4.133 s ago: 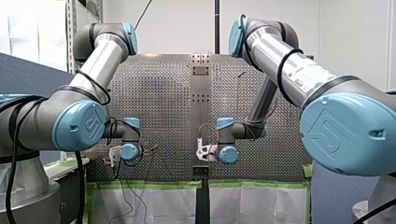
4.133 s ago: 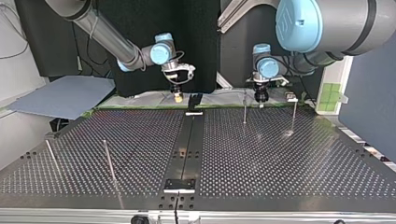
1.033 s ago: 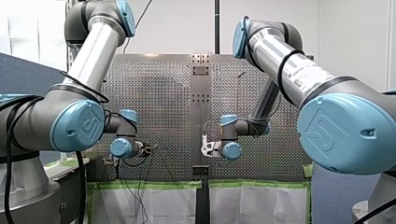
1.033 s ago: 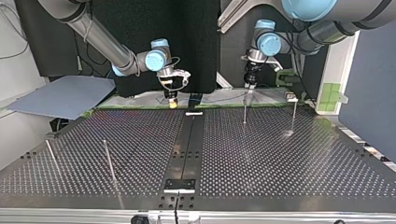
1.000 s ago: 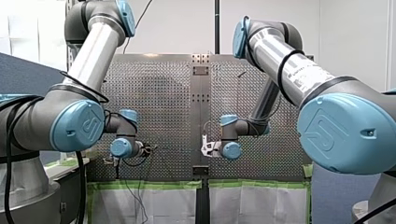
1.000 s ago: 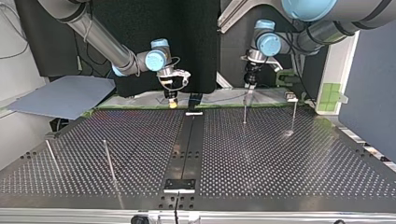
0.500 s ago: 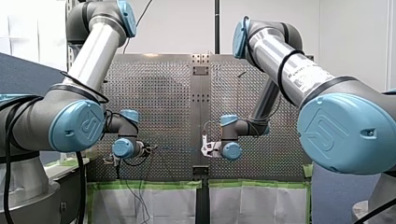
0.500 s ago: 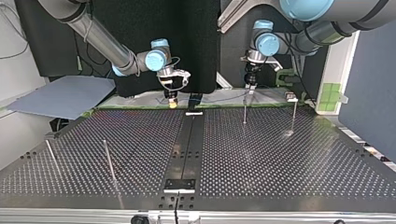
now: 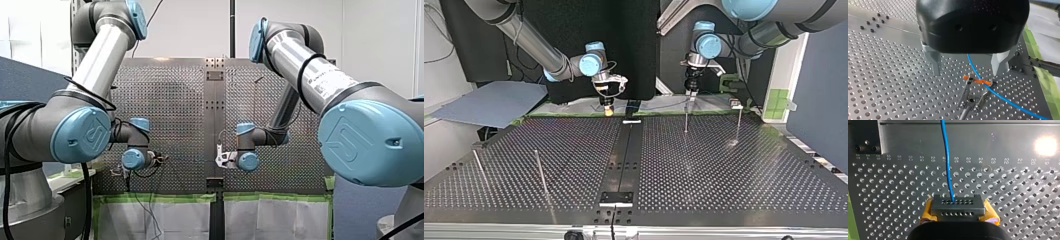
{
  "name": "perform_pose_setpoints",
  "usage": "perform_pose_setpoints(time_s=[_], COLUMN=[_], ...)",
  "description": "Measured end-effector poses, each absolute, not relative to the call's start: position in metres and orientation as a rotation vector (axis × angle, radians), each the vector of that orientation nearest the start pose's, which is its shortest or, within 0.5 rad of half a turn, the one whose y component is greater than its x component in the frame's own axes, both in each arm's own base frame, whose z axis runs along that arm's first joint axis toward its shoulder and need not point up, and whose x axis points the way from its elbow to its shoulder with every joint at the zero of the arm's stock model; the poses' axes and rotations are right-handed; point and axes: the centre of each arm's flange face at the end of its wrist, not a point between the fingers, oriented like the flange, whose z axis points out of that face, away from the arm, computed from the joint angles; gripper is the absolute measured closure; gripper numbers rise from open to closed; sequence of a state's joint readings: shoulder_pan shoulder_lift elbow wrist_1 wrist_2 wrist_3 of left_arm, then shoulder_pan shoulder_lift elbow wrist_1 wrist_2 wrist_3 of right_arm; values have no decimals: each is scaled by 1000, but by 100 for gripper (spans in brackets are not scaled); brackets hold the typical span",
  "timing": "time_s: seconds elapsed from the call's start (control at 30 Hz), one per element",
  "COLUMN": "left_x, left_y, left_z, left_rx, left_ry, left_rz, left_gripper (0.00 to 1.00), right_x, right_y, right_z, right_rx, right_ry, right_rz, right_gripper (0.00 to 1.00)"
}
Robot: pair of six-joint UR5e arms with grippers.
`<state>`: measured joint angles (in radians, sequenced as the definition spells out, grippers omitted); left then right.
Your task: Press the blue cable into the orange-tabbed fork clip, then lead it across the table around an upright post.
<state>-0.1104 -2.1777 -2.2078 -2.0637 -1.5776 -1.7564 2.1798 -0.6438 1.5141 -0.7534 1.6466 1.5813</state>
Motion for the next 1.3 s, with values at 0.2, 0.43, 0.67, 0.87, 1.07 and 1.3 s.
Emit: perform_pose_setpoints(time_s=[0.2, 0.43, 0.67, 0.87, 1.07, 1.3], left_x=[430, 425, 429, 431, 431, 435], left_y=[-184, -183, -184, -183, -181, -183], left_z=[9, -14, -13, -12, -11, 0], left_rx=[-51, -43, -26, -20, -23, -20], left_ry=[1745, 1783, 1752, 1740, 1737, 1704], left_rz=[-199, -179, -171, -152, -134, -141], left_gripper=[0, 0, 0, 0, 0, 0], right_x=[491, 490, 490, 489, 489, 489], right_y=[-486, -488, -487, -487, -487, -487], right_z=[7, 7, 6, 6, 6, 6], right_rx=[1698, 1700, 1702, 1704, 1705, 1703], right_ry=[-971, -974, -975, -976, -976, -976], right_rz=[1511, 1509, 1507, 1506, 1505, 1506], right_gripper=[100, 100, 100, 100, 100, 100])
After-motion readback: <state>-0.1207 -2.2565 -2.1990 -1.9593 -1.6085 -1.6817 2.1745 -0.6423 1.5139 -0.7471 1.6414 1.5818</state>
